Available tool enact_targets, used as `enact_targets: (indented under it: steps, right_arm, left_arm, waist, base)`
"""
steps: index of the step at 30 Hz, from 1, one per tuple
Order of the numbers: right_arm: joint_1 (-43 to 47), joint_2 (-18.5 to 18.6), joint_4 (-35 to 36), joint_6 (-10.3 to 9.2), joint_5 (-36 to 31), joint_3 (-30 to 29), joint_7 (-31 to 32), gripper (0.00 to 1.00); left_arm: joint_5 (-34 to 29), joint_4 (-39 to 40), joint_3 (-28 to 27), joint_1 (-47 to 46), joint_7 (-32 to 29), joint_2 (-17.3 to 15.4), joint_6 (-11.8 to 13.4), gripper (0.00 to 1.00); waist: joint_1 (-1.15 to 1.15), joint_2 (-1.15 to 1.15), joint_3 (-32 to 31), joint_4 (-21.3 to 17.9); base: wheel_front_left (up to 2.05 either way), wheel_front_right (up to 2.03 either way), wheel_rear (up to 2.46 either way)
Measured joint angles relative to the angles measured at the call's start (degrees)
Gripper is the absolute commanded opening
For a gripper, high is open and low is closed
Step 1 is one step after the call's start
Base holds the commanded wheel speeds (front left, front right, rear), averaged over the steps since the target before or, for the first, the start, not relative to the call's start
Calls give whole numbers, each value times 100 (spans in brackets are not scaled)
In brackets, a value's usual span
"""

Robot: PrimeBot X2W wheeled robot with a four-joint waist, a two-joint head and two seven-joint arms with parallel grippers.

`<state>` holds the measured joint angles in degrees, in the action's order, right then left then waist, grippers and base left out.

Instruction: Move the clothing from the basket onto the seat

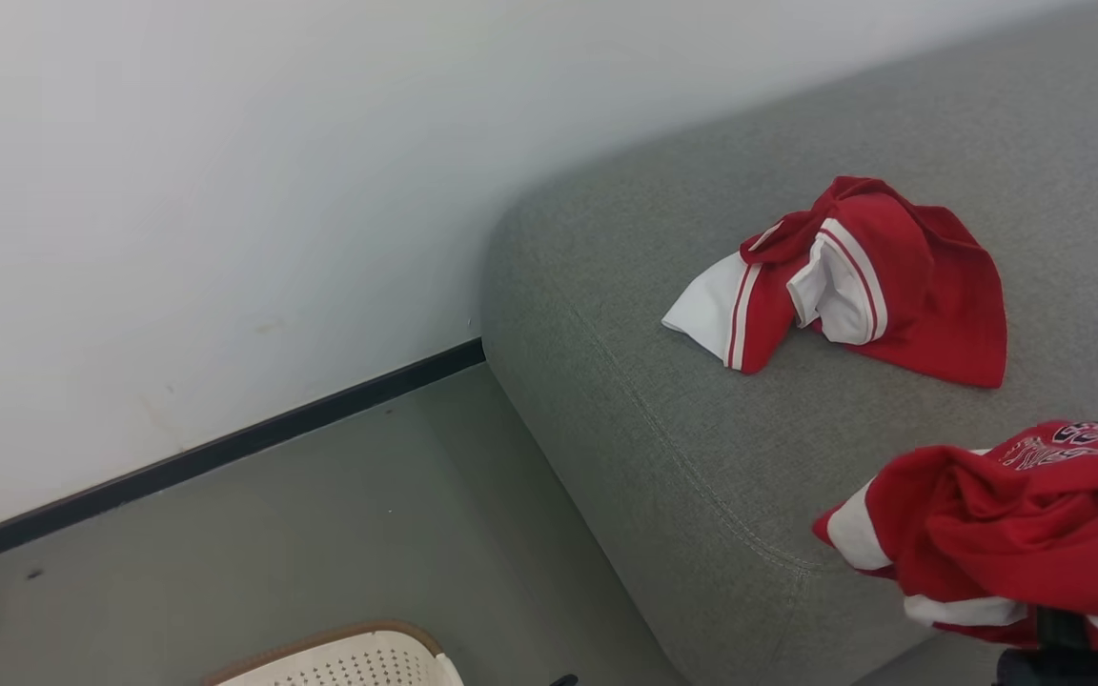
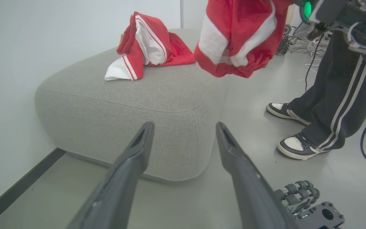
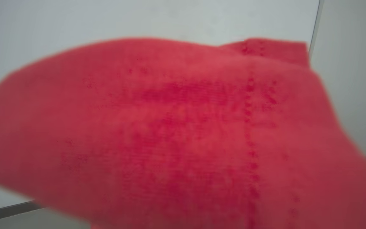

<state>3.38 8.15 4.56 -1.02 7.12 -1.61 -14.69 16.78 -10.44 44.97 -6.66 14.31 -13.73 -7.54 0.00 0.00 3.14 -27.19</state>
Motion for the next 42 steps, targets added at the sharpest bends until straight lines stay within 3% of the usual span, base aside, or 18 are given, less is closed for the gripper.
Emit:
enact_targets:
  steps: [22, 32, 42]
  right_arm:
    - [-2230, 176, -414, 53, 758, -938, -1, 0]
    - [-3518, 471, -1591, 153, 1081, -1236, -1, 0]
    - [-4721, 948, -2828, 153, 1023, -1274, -2, 0]
  left_arm:
    - [-167, 745, -24, 5, 1, -1020, 0, 100]
    - [-232, 1018, -146, -39, 1, -1418, 0, 100]
    - [-231, 1174, -148, -209, 1, -1496, 0, 100]
  waist:
    - [1, 0, 1109, 308]
    - [1, 1, 1680, 357]
    - [1, 1, 2074, 523]
  base:
    - [0, 0, 0]
    - [0, 0, 0]
    - [0, 0, 0]
